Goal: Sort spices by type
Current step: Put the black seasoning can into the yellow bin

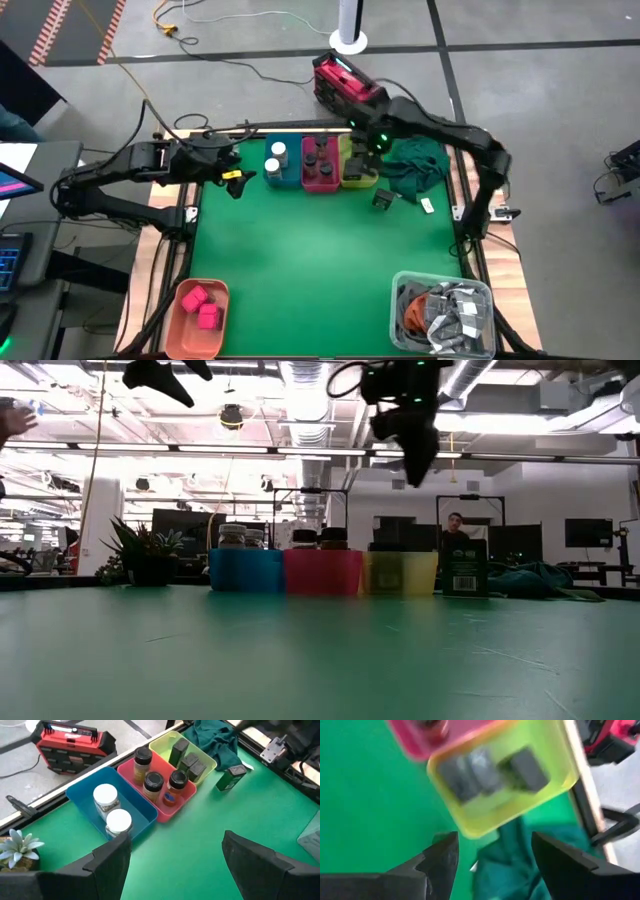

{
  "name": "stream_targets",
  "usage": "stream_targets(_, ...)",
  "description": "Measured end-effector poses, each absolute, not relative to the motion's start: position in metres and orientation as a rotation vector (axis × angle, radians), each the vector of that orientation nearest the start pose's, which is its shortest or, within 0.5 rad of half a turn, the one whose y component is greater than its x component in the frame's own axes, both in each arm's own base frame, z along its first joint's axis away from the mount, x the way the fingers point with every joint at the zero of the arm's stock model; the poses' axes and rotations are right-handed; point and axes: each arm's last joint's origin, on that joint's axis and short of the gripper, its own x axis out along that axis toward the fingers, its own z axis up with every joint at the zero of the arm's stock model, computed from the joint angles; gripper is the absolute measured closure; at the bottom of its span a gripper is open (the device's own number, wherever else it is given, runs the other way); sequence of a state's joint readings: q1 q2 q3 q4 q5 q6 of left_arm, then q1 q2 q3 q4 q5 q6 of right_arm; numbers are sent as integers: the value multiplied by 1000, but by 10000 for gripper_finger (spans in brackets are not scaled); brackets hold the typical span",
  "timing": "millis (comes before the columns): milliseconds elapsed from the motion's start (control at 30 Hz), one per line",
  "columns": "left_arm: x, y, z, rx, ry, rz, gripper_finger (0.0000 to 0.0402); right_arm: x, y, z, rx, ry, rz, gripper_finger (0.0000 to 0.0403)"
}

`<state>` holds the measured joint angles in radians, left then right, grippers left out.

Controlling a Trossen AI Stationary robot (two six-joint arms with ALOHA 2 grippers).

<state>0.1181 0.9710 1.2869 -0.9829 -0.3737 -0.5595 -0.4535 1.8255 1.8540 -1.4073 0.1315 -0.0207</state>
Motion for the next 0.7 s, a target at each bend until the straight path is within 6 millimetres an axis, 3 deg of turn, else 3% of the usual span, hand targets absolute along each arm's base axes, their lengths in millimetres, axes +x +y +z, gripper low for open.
stream_targets(200, 156, 29, 397, -426, 515, 641, 102, 279, -119, 299, 295, 1429, -479, 121)
stream_targets(367, 156, 29, 397, -426, 515, 641, 102, 270, -93, 270, 301, 1444, -460, 121)
stream_targets(700, 157, 28, 396, -456, 522, 610, 102, 266, -93, 236, 276, 1459, -409, 121)
